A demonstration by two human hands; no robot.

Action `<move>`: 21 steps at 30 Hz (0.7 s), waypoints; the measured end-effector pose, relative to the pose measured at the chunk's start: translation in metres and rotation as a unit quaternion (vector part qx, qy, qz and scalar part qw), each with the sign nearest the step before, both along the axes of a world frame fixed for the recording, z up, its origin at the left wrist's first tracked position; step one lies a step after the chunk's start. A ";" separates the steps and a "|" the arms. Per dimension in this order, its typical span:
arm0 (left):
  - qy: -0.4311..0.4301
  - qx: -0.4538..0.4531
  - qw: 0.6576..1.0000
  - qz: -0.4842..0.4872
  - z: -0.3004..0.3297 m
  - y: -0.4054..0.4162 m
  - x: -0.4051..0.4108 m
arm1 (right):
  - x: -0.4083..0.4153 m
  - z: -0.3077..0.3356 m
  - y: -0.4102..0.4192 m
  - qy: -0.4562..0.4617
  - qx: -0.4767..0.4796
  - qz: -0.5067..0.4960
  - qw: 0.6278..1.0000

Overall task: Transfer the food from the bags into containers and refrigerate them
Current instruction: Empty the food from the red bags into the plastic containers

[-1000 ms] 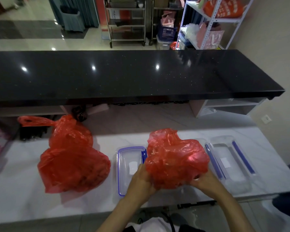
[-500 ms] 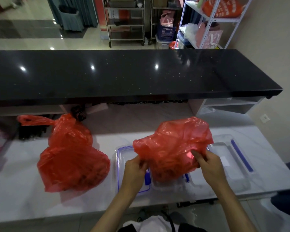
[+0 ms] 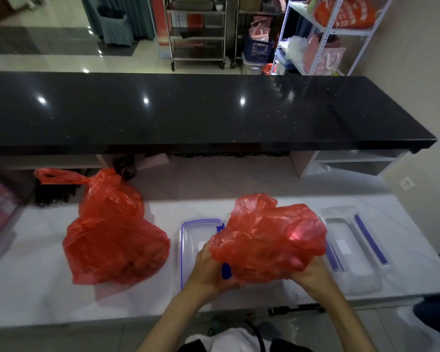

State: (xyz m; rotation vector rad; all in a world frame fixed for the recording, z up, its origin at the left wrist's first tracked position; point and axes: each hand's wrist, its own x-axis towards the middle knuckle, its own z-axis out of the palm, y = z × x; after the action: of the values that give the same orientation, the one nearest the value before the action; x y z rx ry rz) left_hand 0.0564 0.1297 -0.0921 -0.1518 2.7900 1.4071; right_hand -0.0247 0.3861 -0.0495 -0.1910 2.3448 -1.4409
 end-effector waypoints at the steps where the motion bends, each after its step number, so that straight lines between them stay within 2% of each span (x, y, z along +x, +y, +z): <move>1: -0.024 -0.014 0.999 0.016 -0.004 0.000 0.000 | 0.002 -0.002 0.001 0.001 0.014 0.024 1.000; 4: -0.077 0.014 0.993 0.085 -0.007 0.000 0.000 | 0.002 -0.005 -0.002 0.015 0.044 0.027 0.999; 6: -0.088 0.085 0.984 0.129 0.000 0.007 -0.003 | -0.001 -0.005 -0.003 0.004 0.043 -0.002 0.999; 10: -0.159 0.218 0.933 0.238 0.000 0.012 -0.016 | -0.011 -0.006 -0.003 0.033 0.067 -0.018 0.997; 12: -0.163 0.256 0.923 0.238 0.000 0.013 -0.014 | -0.014 -0.006 -0.004 0.039 0.051 -0.013 0.998; 15: -0.086 0.118 0.974 0.172 0.004 0.009 -0.002 | -0.015 -0.002 -0.009 0.055 0.006 -0.033 0.998; 16: -0.047 0.099 0.983 0.148 0.006 0.009 0.000 | -0.016 0.001 -0.011 0.062 -0.003 -0.046 0.997; 18: -0.004 0.117 0.983 0.138 0.013 0.009 0.002 | -0.017 0.010 -0.014 0.072 -0.018 -0.077 0.994; 21: 0.036 0.074 0.985 0.152 0.021 0.012 -0.001 | -0.022 0.025 -0.021 0.086 -0.043 -0.101 0.990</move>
State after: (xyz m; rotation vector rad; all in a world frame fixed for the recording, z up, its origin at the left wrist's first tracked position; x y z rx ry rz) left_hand 0.0554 0.1417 -0.0709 -0.5567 2.7954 1.7087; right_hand -0.0469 0.3655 -0.0246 -0.1065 2.5017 -1.6825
